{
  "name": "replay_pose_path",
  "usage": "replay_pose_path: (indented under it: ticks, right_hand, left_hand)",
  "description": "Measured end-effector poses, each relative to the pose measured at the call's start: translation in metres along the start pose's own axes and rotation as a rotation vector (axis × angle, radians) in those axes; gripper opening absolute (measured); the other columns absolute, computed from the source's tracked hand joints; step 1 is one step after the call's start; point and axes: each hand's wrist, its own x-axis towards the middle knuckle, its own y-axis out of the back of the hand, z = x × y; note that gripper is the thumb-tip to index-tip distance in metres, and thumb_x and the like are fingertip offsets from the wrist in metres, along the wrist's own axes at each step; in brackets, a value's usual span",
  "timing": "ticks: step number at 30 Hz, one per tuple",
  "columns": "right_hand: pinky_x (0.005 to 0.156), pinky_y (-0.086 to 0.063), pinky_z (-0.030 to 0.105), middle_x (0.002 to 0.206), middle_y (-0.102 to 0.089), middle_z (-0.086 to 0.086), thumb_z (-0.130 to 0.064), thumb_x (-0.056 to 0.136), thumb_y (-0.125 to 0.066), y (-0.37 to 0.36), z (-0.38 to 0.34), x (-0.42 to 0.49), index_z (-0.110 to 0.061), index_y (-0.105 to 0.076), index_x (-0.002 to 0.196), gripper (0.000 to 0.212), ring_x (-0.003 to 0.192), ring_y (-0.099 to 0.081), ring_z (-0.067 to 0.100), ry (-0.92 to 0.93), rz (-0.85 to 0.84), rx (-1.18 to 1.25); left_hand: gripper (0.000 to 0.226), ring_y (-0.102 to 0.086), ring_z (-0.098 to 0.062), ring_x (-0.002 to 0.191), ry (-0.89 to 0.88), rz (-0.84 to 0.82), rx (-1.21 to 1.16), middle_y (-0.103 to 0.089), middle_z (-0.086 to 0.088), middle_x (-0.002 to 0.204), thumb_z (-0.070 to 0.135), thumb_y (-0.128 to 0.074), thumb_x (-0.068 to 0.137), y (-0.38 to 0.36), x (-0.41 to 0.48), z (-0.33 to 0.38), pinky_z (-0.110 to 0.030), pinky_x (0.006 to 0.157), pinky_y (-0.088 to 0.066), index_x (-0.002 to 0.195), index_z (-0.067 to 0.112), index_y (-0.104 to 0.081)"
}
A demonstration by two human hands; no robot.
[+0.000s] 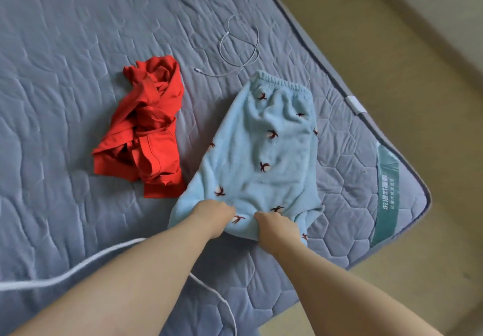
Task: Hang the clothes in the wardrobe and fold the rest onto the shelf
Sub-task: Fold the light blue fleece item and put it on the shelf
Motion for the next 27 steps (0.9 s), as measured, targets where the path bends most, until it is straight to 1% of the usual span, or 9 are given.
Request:
replay_pose_path:
  ticks: [5,8,12,15,16,18,20,23,27]
  right_hand:
    - [0.072,-0.037,0.032,0.117,-0.058,0.009,-0.006,0.084,-0.046,0.066,-0.007,-0.074,-0.015,-0.054,0.115,0.034,0.108,-0.055,0.029,-0.06,0.101,0.059]
    - [0.071,-0.034,0.03,0.119,-0.056,0.008,-0.009,0.085,-0.045,0.091,-0.016,-0.118,-0.016,-0.055,0.114,0.031,0.108,-0.055,0.028,-0.109,0.1,0.086]
    - [0.076,-0.036,0.031,0.118,-0.055,0.008,-0.014,0.086,-0.044,0.126,-0.037,-0.194,-0.015,-0.055,0.117,0.033,0.108,-0.053,0.028,-0.126,0.091,0.093]
    - [0.072,-0.036,0.026,0.103,-0.051,0.013,-0.01,0.081,-0.053,0.154,-0.052,-0.246,-0.016,-0.057,0.107,0.028,0.089,-0.046,0.022,-0.14,0.063,0.062]
    - [0.068,-0.037,0.025,0.102,-0.051,0.014,-0.008,0.08,-0.056,0.165,-0.055,-0.262,-0.015,-0.058,0.106,0.027,0.087,-0.044,0.021,-0.145,0.052,0.036]
    - [0.053,-0.035,0.021,0.1,-0.048,0.01,-0.006,0.079,-0.06,0.185,-0.06,-0.292,-0.009,-0.058,0.112,0.033,0.086,-0.045,0.021,-0.167,0.02,0.025]
    - [0.047,-0.031,0.018,0.1,-0.048,0.007,-0.006,0.077,-0.061,0.203,-0.06,-0.32,-0.007,-0.058,0.113,0.036,0.084,-0.048,0.022,-0.192,0.024,0.081]
    - [0.051,-0.034,0.018,0.1,-0.051,0.008,-0.007,0.074,-0.061,0.222,-0.056,-0.345,-0.007,-0.057,0.103,0.029,0.083,-0.05,0.025,-0.211,0.058,0.179]
    - [0.056,-0.037,0.021,0.098,-0.053,0.008,-0.007,0.07,-0.06,0.231,-0.038,-0.343,-0.008,-0.057,0.093,0.023,0.08,-0.05,0.025,-0.224,0.106,0.298]
  left_hand:
    - [0.033,-0.051,-0.031,0.114,-0.029,0.053,0.011,-0.052,-0.013,0.125,0.005,-0.043,0.09,0.072,-0.068,0.005,-0.039,0.085,-0.043,0.122,0.01,-0.049]
    - [0.033,-0.054,-0.03,0.111,-0.061,0.051,0.061,-0.056,-0.012,0.123,0.006,-0.046,0.088,0.1,-0.108,0.01,-0.036,0.082,-0.044,0.12,0.009,-0.053]
    - [0.033,-0.053,-0.031,0.111,-0.091,0.086,0.083,-0.055,-0.014,0.124,0.005,-0.042,0.087,0.136,-0.185,0.014,-0.034,0.077,-0.04,0.119,0.007,-0.053]
    - [0.031,-0.054,-0.029,0.108,-0.106,0.135,0.047,-0.057,-0.013,0.12,0.006,-0.043,0.084,0.162,-0.239,0.014,-0.031,0.071,-0.038,0.113,0.009,-0.056]
    - [0.031,-0.055,-0.029,0.106,-0.114,0.15,0.018,-0.058,-0.012,0.118,0.006,-0.045,0.082,0.171,-0.255,0.015,-0.031,0.071,-0.039,0.111,0.009,-0.058]
    - [0.034,-0.057,-0.027,0.1,-0.127,0.162,-0.05,-0.061,-0.011,0.113,0.004,-0.049,0.078,0.187,-0.283,0.019,-0.029,0.071,-0.041,0.109,0.011,-0.06]
    - [0.034,-0.054,-0.025,0.089,-0.129,0.181,-0.085,-0.062,-0.011,0.107,0.003,-0.051,0.075,0.204,-0.308,0.024,-0.026,0.065,-0.04,0.106,0.011,-0.061]
    - [0.029,-0.05,-0.023,0.082,-0.131,0.208,-0.141,-0.057,-0.008,0.093,0.001,-0.051,0.071,0.227,-0.33,0.029,-0.023,0.054,-0.035,0.096,0.011,-0.061]
    - [0.016,-0.05,-0.024,0.077,-0.133,0.259,-0.185,-0.055,-0.007,0.085,0.003,-0.05,0.069,0.242,-0.326,0.033,-0.023,0.053,-0.033,0.08,0.014,-0.055]
